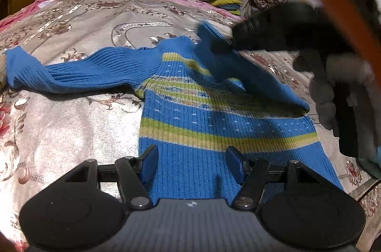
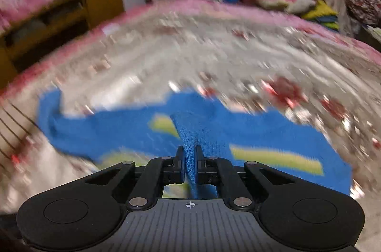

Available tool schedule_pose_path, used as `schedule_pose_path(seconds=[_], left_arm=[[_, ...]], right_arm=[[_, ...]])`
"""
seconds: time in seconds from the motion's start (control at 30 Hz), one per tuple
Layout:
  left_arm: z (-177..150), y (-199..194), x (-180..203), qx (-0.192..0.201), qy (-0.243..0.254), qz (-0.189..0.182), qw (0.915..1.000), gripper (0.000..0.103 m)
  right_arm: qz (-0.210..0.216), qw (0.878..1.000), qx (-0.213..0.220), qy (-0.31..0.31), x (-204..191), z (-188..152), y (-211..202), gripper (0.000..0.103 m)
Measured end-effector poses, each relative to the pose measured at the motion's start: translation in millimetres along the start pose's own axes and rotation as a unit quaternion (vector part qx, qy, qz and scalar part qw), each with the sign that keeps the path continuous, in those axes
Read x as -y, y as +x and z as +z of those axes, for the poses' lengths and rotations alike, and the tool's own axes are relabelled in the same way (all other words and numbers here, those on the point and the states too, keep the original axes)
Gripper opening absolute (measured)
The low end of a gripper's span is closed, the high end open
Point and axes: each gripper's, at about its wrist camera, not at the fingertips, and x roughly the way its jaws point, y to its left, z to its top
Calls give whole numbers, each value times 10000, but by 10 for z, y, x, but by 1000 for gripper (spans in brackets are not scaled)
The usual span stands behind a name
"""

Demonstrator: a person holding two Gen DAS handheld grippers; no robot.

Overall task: Fold small clothes
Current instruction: 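Carry the sleeve with the right gripper across the sweater body, then open the right gripper to release the sleeve on the body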

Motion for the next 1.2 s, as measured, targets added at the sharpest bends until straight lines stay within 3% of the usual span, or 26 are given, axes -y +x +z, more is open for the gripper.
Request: schedule_pose_path(seconds=[0.1, 0.17, 0.27, 0.4, 0.5, 0.67, 0.73, 0.87, 1.03, 1.1, 1.2], left_arm=[[-6, -3, 17, 2, 40, -1, 10000, 67], [-9, -12, 33, 14, 78, -27, 10000, 67], [-28, -4, 45, -2, 128, -47, 9999, 68], [-51, 47, 58, -73, 132, -35, 9999, 68], [-62, 94, 83, -79, 176, 12, 9998, 68], [-26, 153, 134, -33, 223, 104, 9997, 68], [-5, 192, 126, -36, 210, 141, 9997, 69], [76, 281, 121, 2, 168, 229, 9996, 70], [202, 356, 80, 110, 19, 275, 9996, 70], [189, 343, 23, 150, 14, 302, 9994, 70], [157, 314, -52, 167, -15, 244, 9996, 70]], right_arm=[[436, 9990, -62, -2, -137, -19, 49, 15], [480, 9988, -51, -27, -144, -49, 25, 26], [392, 9988, 136, 267, 73, -81, -175, 31], [-185, 9977, 302, 574, 542, -172, -433, 32], [-641, 9944, 143, 827, 897, -372, -511, 32], [-1397, 9842, -178, 1071, 1329, -701, -416, 32], [-1486, 9811, -204, 1221, 1462, -786, -400, 32], [-1903, 9757, -485, 973, 1581, -834, -275, 32], [-1880, 9695, -418, 1517, 1733, -823, -321, 32], [-1842, 9762, -173, 1130, 1529, -756, -440, 33], [-1152, 9911, -1, 662, 1166, -626, -497, 33]])
